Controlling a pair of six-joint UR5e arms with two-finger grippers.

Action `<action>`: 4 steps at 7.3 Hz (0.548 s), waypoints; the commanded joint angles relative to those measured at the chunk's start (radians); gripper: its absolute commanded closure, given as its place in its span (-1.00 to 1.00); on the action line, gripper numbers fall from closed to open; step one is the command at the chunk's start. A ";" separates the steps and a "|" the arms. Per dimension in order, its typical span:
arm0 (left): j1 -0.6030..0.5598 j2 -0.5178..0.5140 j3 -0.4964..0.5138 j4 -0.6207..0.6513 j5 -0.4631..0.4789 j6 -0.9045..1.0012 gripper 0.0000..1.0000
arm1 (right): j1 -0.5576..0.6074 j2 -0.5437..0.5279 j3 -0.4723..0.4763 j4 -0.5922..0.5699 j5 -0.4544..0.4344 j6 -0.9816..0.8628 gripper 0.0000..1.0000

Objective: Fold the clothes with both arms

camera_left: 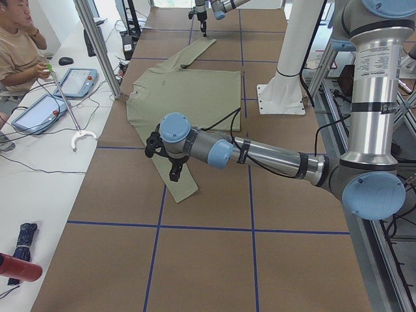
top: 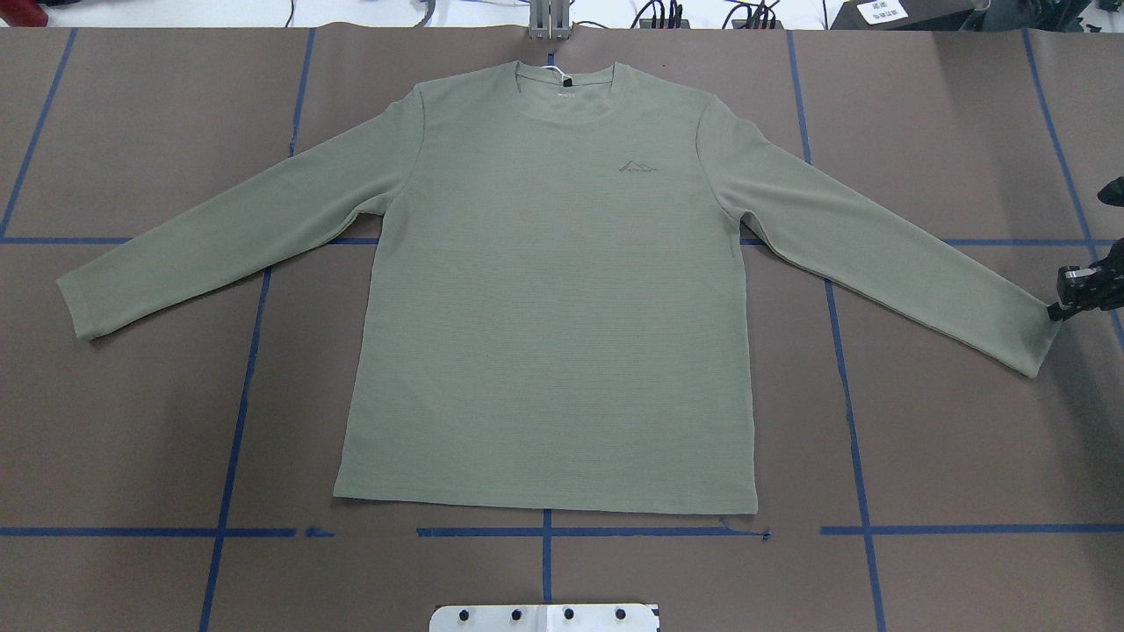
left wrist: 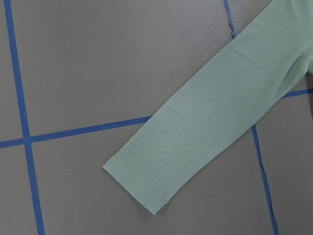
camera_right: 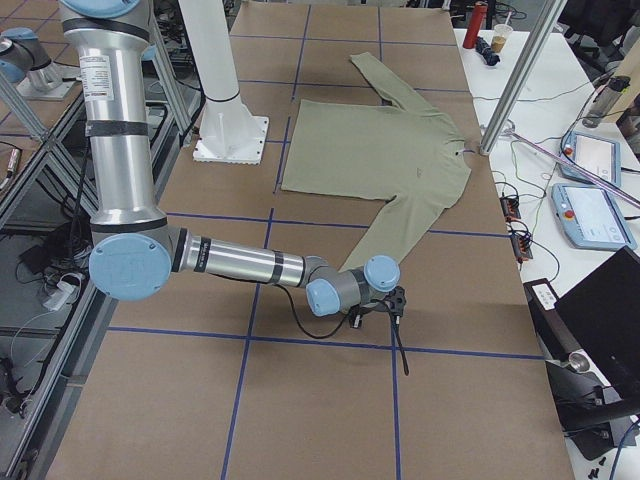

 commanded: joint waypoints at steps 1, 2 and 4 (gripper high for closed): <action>0.000 -0.004 0.000 0.001 -0.006 0.000 -0.98 | 0.006 -0.005 0.076 0.003 0.100 0.070 1.00; 0.000 -0.005 0.002 0.001 -0.008 -0.001 -0.98 | 0.006 0.003 0.176 0.000 0.119 0.186 1.00; 0.001 -0.007 0.002 -0.002 -0.009 -0.002 -0.98 | -0.032 0.144 0.296 -0.009 0.120 0.603 1.00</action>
